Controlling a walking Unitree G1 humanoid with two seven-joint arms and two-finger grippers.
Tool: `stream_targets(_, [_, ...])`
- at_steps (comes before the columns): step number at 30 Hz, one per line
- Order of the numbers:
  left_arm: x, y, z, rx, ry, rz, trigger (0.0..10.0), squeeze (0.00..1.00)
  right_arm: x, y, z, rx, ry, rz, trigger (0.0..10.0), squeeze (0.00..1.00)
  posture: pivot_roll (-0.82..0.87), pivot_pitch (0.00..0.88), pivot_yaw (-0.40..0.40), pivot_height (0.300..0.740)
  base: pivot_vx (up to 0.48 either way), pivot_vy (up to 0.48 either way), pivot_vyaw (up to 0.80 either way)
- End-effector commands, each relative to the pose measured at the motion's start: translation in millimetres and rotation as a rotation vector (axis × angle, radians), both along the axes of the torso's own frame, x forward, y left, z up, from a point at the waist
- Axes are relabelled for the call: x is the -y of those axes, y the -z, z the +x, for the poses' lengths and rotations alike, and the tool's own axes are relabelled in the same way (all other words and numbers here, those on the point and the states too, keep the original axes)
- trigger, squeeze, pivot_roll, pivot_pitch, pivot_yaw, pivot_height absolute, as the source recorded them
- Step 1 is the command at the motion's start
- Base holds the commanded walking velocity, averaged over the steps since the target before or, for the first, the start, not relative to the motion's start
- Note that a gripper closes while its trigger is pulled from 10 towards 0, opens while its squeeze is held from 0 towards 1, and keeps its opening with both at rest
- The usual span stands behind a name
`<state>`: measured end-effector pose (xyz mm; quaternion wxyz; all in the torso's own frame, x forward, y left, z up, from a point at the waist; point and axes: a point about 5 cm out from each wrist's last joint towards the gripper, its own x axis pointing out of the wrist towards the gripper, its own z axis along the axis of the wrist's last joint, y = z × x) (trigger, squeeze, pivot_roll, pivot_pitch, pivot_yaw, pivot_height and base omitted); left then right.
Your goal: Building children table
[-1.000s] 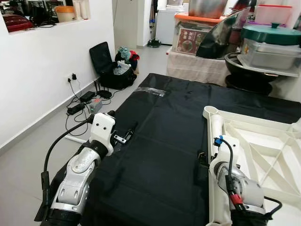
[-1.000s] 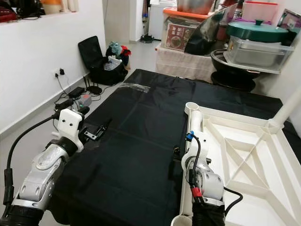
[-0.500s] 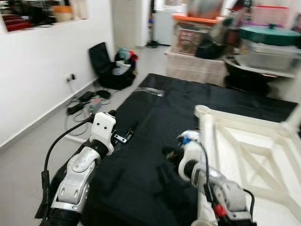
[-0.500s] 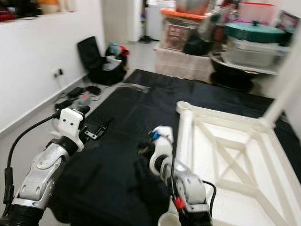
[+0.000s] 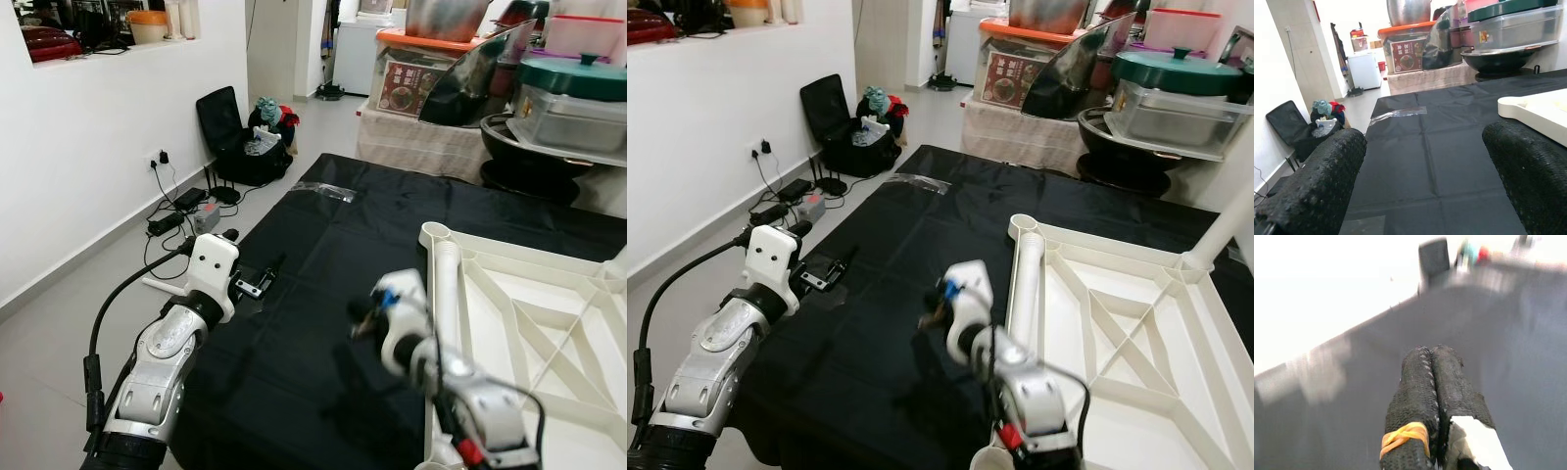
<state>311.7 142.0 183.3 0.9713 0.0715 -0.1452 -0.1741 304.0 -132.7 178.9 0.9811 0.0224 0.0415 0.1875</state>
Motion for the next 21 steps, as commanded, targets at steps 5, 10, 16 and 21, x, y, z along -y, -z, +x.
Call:
stream_targets(5, [1.2,6.2,0.4,-0.029,-0.003,0.015,10.0,0.00,8.4,-35.3,7.7,0.150,0.046,0.022,10.0,0.93,0.07,0.000,-0.116,0.740,0.000,0.000,0.00])
stream_targets(10, [1.2,6.3,0.4,-0.029,-0.004,0.015,10.0,0.00,27.2,-20.7,15.6,0.059,0.170,-0.024,10.0,1.00,0.07,0.000,-0.118,0.740,0.000,0.000,0.00])
stream_targets(16, [-0.1,6.3,1.3,-0.030,-0.006,0.019,10.0,0.00,88.4,28.4,18.4,-0.218,0.560,-0.031,10.0,1.00,0.08,0.000,-0.118,0.740,0.000,0.000,0.00])
stream_targets(21, [-1.5,6.4,2.0,-0.030,-0.009,0.022,10.0,0.00,103.5,39.2,14.9,-0.274,0.639,-0.030,10.0,1.00,0.07,0.000,-0.114,0.740,0.000,0.000,0.00])
